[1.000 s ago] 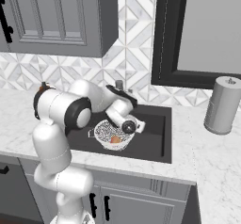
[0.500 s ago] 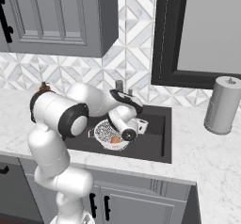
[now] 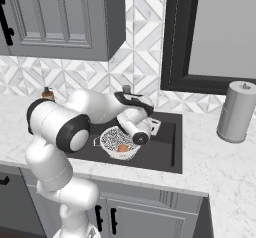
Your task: Put the colander in the sink, put the kiwi, peach in the colander, and turn on the sink faucet and pour water over the colander.
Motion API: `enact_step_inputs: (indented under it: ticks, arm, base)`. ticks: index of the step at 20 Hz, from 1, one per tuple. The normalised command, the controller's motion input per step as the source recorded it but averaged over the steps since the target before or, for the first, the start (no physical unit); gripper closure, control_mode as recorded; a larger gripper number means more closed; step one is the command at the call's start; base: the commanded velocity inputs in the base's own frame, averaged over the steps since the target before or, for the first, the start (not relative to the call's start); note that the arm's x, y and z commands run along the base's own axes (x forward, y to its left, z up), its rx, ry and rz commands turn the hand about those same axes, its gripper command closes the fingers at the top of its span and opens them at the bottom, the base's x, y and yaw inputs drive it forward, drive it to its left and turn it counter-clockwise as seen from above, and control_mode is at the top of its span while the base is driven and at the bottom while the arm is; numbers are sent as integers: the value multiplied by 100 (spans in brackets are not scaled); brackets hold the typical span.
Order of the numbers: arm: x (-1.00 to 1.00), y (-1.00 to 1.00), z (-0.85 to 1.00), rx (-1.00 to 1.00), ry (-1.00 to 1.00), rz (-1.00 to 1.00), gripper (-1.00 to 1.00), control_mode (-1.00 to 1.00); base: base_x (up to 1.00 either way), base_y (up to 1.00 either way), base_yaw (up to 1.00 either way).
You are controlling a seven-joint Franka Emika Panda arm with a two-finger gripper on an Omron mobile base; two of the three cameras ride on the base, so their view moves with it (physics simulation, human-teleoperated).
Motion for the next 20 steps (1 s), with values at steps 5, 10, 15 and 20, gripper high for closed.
enact_step_inputs:
  ticks: [5, 10, 15, 20]
  arm:
    - [7, 0, 0, 0, -5, 0, -100, -100]
    - [14, 0, 2, 0, -1, 1, -100, -100]
    - [17, 0, 3, 0, 0, 3, -100, -100]
    - [37, 8, 0, 0, 0, 7, -100, -100]
  base:
    - [0, 0, 0]
    - [0, 0, 0]
    - [0, 0, 0]
    - [0, 0, 0]
